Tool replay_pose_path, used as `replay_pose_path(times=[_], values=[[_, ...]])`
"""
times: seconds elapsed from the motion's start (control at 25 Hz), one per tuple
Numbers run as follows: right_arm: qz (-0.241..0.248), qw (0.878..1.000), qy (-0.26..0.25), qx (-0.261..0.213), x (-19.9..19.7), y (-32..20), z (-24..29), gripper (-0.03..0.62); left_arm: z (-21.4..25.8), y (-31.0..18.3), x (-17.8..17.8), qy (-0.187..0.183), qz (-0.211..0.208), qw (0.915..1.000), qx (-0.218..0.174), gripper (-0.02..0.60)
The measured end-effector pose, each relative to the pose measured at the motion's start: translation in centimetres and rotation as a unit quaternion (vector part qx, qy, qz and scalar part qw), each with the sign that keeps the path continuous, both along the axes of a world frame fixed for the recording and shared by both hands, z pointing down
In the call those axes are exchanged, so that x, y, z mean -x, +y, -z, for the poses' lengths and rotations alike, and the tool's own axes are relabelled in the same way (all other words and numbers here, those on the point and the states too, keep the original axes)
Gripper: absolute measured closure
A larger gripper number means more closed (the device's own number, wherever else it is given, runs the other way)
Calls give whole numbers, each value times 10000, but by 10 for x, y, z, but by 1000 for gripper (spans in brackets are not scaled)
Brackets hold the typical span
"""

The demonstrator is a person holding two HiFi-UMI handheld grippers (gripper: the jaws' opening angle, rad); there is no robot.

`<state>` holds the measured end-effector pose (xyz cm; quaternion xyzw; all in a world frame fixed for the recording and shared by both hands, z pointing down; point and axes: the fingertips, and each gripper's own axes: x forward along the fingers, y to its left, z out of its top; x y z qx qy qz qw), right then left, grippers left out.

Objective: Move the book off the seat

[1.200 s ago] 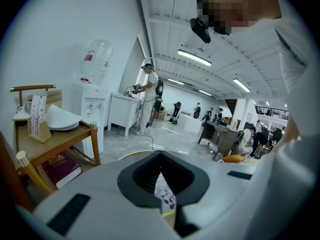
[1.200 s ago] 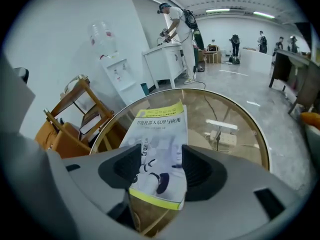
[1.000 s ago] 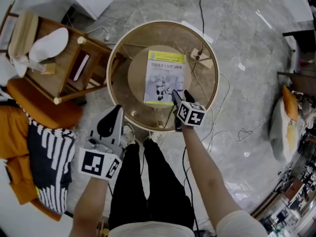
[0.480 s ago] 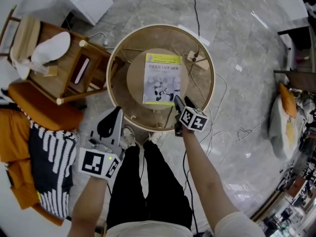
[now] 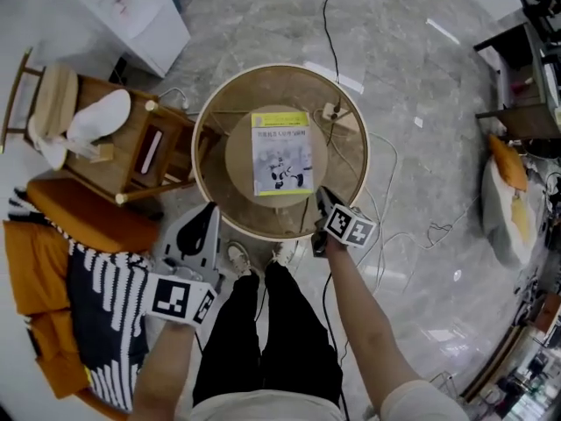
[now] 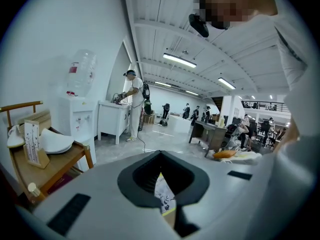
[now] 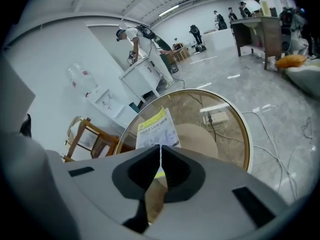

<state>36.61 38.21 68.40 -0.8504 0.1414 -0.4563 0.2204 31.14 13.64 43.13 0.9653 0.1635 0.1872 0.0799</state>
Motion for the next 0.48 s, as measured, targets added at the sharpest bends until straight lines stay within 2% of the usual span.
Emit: replay_pose_path(times=[0.04,0.28,0.48], values=[[14,10000,-15,-26,5,-2,6,571,5,-1,2,23,-25,10000,-5,565],[193,9995,194,-136,21,-10,51,572,34,-15,20,158,-144,9998,55,565],[201,9987,455,103,21,-10,86,572,54,-35,34,275,-62,9995,139,565]])
